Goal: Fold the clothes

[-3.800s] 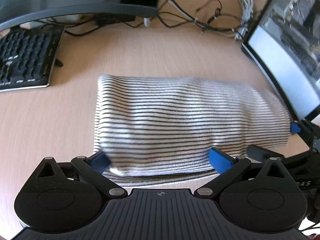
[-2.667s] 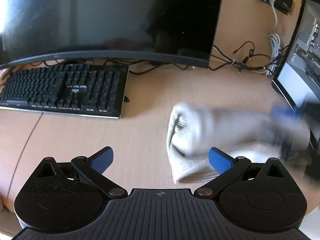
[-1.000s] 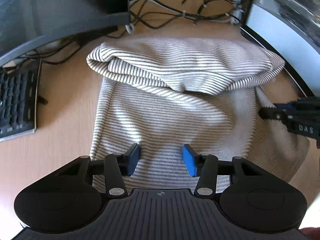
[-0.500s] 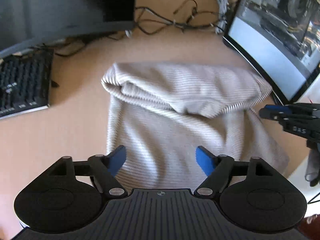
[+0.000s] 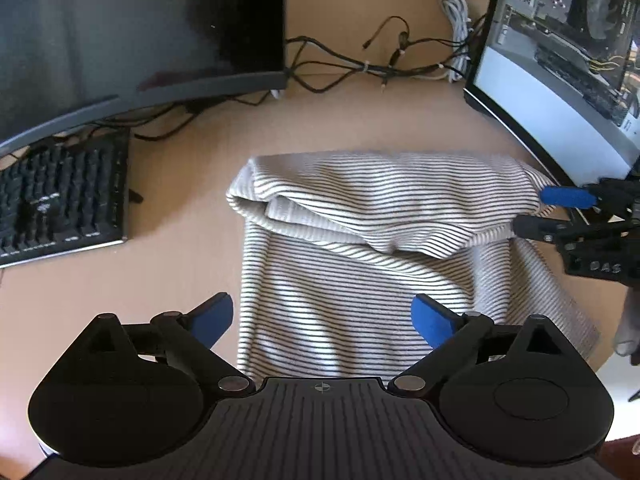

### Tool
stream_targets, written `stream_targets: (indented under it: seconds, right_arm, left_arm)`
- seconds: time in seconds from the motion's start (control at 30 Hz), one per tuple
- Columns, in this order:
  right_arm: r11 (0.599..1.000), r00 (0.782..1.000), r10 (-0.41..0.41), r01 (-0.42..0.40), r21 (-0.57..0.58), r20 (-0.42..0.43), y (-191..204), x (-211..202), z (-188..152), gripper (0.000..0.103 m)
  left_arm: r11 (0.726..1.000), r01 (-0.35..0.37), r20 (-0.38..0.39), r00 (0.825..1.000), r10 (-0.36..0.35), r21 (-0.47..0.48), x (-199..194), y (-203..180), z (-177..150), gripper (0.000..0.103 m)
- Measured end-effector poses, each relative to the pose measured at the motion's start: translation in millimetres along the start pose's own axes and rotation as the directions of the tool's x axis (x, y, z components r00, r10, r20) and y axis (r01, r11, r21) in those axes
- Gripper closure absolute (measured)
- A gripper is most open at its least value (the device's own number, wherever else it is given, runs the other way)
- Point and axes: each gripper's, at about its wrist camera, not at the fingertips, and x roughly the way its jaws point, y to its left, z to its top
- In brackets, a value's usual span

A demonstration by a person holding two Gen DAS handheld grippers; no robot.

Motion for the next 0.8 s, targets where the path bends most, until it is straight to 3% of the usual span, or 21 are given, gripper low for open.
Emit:
stream_targets:
  seconds: [0.1,0.2,0.27,0.33,0.37,0.4,0.47,0.53,0.67,0.8]
  right_arm:
    - [0.979,0.983,0.165,-0.153,0.131,-0.084,-2.3,21.3,1.4,0.044]
    - [0.958,0.965,0.212,-0.174,0.227,-0.156,-12.1,53.8,2.2,0.044]
    - [0.969,0.976,0.158,-0.124,0.212,-0.151,-18.3,72.1,13.4,0.047]
    - [0.981,0.998,0.012,-0.001,0.193,-0.058,-24.5,76.4,34.5,0.057]
    - [0.983,0.996,-0.085,0.079,0.164,0.027,-22.5,70.8,44.0,0.058]
    - [0.983,0.981,-0.159,0.146,0.113,0.116,-17.5,62.5,51.5,0.054]
    - [0.983,0.961,-0.184,0.178,0.048,0.209,-14.2,47.6,60.5,0.041]
    - [0.985,0.964,-0.174,0.169,0.044,0.202,-19.0,40.6,58.7,0.04]
    - [0.963,0.956,-0.268,0.264,0.05,0.122,-33.8,42.3,34.5,0.04]
    - [0.93,0.943,-0.323,0.301,0.212,0.081,-63.9,39.3,19.8,0.039]
  left_arm:
    - [1.0,0.03,-0.021,0.999,-0.03,0.004,8.4,-4.1,0.3,0.004]
    - [1.0,0.031,-0.059,0.998,-0.031,0.001,20.9,-6.6,-0.8,0.004]
    - [1.0,0.011,-0.08,0.997,-0.011,-0.008,26.1,-5.8,-2.7,0.004]
    - [1.0,0.0,-0.098,0.995,-0.002,-0.021,30.3,-3.9,-3.6,0.004]
    - [0.999,0.006,-0.105,0.994,-0.009,-0.033,31.6,-2.3,-3.2,0.004]
    - [0.999,0.011,-0.111,0.994,-0.016,-0.044,32.9,-0.7,-2.8,0.004]
    - [0.999,0.012,-0.106,0.994,-0.016,-0.041,32.0,-1.0,0.4,0.004]
    - [0.999,0.01,-0.097,0.995,-0.013,-0.036,32.2,-2.3,5.3,0.003]
    - [1.0,0.01,-0.09,0.996,-0.012,-0.025,38.1,-6.3,15.7,0.002]
    - [1.0,-0.001,-0.057,0.998,0.002,0.02,42.0,-15.0,23.0,0.002]
